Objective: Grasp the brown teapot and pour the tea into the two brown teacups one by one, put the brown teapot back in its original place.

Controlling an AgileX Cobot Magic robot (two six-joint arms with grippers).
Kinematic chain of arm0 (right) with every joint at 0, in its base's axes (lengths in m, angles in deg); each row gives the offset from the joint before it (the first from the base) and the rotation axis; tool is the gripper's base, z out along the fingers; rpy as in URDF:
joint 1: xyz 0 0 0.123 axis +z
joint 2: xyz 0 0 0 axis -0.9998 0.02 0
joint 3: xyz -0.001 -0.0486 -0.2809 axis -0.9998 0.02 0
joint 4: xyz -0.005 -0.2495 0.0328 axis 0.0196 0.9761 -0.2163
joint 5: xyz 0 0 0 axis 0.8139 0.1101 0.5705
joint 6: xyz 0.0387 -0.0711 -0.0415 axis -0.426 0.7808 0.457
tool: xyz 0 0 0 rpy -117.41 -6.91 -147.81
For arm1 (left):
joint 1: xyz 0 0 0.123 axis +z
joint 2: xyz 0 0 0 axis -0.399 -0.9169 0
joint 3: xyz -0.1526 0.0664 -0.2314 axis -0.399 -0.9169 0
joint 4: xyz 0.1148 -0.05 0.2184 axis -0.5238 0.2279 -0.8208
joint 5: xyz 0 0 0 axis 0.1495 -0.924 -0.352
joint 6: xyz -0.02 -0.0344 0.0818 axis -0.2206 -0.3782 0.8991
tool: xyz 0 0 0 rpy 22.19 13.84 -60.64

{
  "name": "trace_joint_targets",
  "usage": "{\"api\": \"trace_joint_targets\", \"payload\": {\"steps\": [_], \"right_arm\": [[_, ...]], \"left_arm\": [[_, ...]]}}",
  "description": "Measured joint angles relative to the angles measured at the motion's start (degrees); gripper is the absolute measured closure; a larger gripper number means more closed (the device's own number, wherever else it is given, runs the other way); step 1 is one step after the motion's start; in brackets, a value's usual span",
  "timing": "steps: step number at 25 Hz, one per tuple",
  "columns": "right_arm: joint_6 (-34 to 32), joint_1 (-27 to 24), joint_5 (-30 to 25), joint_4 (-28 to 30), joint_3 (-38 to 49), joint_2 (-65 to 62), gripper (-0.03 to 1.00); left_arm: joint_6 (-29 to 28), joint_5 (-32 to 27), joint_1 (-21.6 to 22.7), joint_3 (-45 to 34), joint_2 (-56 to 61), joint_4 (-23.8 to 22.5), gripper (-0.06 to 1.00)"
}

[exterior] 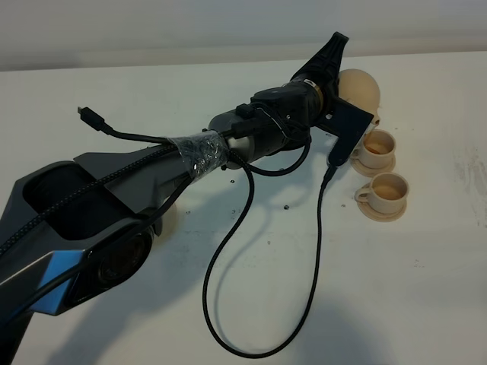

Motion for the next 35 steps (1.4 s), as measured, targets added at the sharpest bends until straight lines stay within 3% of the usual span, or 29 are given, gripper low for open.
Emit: {"api": "trace_joint_targets", "payload": {"steps": [35], "right_arm": [[0.0,0.0,0.0,0.0,0.0,0.0,0.43]], "left_arm": [[4.3,3.0,-0.6,0.1,-0.7,-1.9,0.84]]}}
